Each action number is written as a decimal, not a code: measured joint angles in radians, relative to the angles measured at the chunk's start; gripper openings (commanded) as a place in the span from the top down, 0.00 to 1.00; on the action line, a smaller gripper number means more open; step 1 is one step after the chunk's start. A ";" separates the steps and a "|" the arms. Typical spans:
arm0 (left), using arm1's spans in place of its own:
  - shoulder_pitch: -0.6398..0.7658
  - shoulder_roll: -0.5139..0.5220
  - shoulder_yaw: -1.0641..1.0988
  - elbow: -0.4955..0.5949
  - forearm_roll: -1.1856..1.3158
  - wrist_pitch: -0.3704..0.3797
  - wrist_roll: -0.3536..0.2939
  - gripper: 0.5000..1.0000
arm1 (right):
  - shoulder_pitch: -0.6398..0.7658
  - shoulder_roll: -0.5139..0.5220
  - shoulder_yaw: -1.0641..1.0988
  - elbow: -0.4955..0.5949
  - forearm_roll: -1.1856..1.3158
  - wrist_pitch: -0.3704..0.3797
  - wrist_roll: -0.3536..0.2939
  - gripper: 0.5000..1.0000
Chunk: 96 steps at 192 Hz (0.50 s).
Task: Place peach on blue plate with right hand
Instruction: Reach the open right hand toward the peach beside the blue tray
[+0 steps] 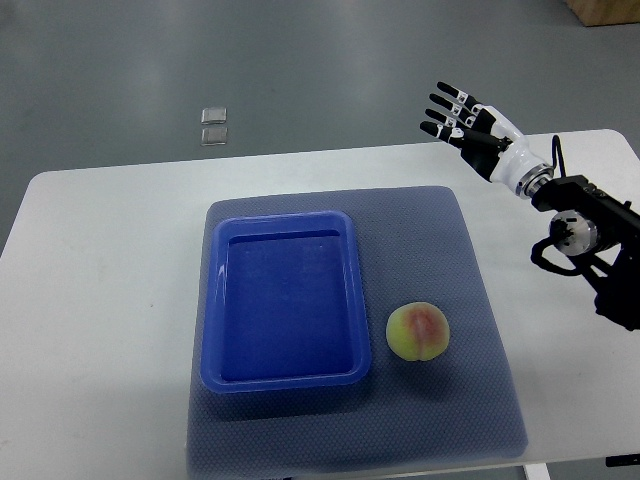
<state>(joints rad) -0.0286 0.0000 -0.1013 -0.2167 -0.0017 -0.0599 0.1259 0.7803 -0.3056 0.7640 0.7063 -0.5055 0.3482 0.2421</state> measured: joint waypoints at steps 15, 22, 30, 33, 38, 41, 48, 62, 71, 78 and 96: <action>0.000 0.000 0.000 -0.002 0.000 0.000 0.000 0.00 | 0.054 -0.063 -0.086 0.067 -0.127 0.035 -0.025 0.14; 0.000 0.000 0.000 -0.002 0.001 0.000 0.000 0.00 | 0.085 -0.104 -0.137 0.110 -0.187 0.057 -0.040 0.14; 0.000 0.000 0.000 -0.002 0.002 0.000 0.000 0.00 | 0.133 -0.155 -0.201 0.165 -0.254 0.088 -0.060 0.14; 0.000 0.000 0.000 -0.002 0.003 0.000 0.000 0.00 | 0.147 -0.169 -0.220 0.181 -0.272 0.098 -0.066 0.14; -0.001 0.000 0.000 -0.003 0.003 0.000 0.000 0.00 | 0.168 -0.188 -0.245 0.202 -0.294 0.112 -0.074 0.14; -0.001 0.000 0.000 -0.003 0.004 0.000 0.000 0.00 | 0.185 -0.198 -0.266 0.215 -0.306 0.121 -0.079 0.14; -0.002 0.000 0.000 -0.003 0.005 0.000 0.000 0.00 | 0.242 -0.226 -0.332 0.246 -0.328 0.150 -0.095 0.14; -0.004 0.000 0.001 -0.009 0.007 -0.001 0.000 0.00 | 0.386 -0.272 -0.504 0.296 -0.350 0.200 -0.124 0.14; -0.004 0.000 0.001 -0.016 0.008 -0.001 0.000 0.00 | 0.469 -0.287 -0.613 0.322 -0.354 0.219 -0.134 0.14; -0.005 0.000 0.002 -0.023 0.008 -0.002 0.000 0.00 | 0.530 -0.294 -0.697 0.345 -0.356 0.229 -0.140 0.14; -0.006 0.000 0.002 -0.039 0.008 -0.002 0.000 0.00 | 0.687 -0.300 -0.916 0.429 -0.361 0.253 -0.148 0.14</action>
<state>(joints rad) -0.0349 0.0000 -0.0990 -0.2553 0.0068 -0.0615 0.1257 1.4670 -0.6055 -0.1515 1.1355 -0.8666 0.6017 0.0942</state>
